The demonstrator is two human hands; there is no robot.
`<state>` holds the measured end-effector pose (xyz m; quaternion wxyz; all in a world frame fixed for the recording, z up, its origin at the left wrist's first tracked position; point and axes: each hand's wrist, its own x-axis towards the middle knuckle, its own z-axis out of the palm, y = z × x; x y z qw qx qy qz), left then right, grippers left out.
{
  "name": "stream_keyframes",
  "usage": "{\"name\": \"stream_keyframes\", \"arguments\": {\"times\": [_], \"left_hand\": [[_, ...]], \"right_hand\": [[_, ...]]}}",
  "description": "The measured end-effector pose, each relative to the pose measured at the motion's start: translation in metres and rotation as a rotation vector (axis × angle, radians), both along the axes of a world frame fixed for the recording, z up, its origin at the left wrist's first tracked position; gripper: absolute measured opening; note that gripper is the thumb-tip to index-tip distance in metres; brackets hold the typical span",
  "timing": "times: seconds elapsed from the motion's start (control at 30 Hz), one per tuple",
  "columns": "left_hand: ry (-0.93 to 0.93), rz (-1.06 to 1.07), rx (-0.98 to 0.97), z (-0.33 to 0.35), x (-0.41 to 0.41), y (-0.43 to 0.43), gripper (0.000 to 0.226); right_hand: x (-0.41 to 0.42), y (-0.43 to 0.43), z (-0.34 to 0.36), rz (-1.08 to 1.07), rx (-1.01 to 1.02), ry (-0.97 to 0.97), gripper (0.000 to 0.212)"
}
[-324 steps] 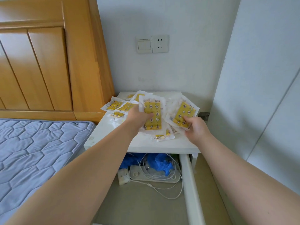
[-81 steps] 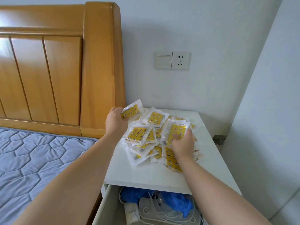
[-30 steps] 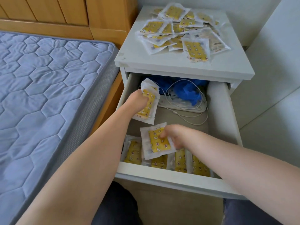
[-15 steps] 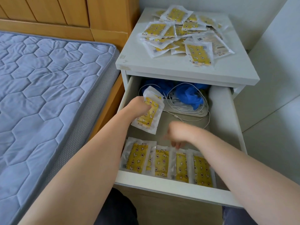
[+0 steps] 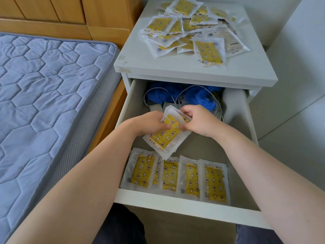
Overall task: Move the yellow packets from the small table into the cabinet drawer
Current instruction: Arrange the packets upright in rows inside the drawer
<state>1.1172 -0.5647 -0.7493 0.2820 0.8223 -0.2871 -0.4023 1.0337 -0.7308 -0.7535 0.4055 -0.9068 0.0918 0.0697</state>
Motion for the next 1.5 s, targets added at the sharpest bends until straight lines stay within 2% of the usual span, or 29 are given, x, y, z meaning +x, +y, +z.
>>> {"name": "stream_keyframes", "arguments": {"times": [0.1,0.2,0.27,0.37,0.43,0.5,0.57,0.67,0.73,0.8,0.93,1.23,1.37,1.5], "left_hand": [[0.022,-0.018,0.004,0.0,-0.002,-0.001,0.019],[0.05,0.022,-0.033,0.002,-0.001,-0.004,0.014],[0.022,-0.033,-0.011,0.001,0.001,-0.002,0.021],[-0.145,-0.238,0.249,-0.007,0.005,0.005,0.042],[-0.193,-0.341,0.479,-0.017,0.005,0.009,0.059],[-0.172,-0.406,0.586,-0.025,0.003,0.007,0.062],[-0.179,-0.48,0.609,-0.028,-0.001,0.005,0.055],[-0.188,-0.585,0.635,-0.026,-0.003,0.002,0.057],[-0.135,-0.627,0.67,-0.027,-0.004,0.0,0.061],[-0.072,-0.648,0.702,-0.028,-0.004,0.0,0.063],[-0.012,-0.629,0.703,-0.027,-0.003,0.0,0.064],[0.051,-0.56,0.699,-0.029,-0.003,0.0,0.066],[-0.056,-0.523,0.683,-0.028,-0.002,0.0,0.064],[-0.313,-0.302,0.48,-0.02,-0.006,-0.006,0.056]], "right_hand": [[0.002,-0.002,-0.001,-0.05,-0.056,-0.022,0.01],[0.004,-0.008,-0.002,-0.116,-0.084,-0.027,0.026],[0.005,-0.014,-0.004,-0.137,-0.155,0.003,0.023],[0.005,-0.023,-0.012,-0.137,-0.298,0.125,0.021],[0.003,-0.017,-0.018,-0.074,-0.298,0.242,0.021],[0.003,-0.002,-0.027,0.014,-0.269,0.339,0.022],[0.002,0.016,-0.038,0.107,-0.274,0.404,0.023],[-0.003,0.035,-0.056,0.262,-0.296,0.521,0.013],[-0.007,0.041,-0.062,0.366,-0.308,0.569,0.016],[-0.009,0.044,-0.061,0.439,-0.34,0.559,0.029],[-0.011,0.044,-0.058,0.504,-0.422,0.542,0.056],[-0.015,0.051,-0.055,0.546,-0.5,0.523,0.069],[-0.014,0.042,-0.046,0.463,-0.477,0.52,0.073],[-0.011,0.028,-0.025,0.259,-0.406,0.378,0.061]]}}
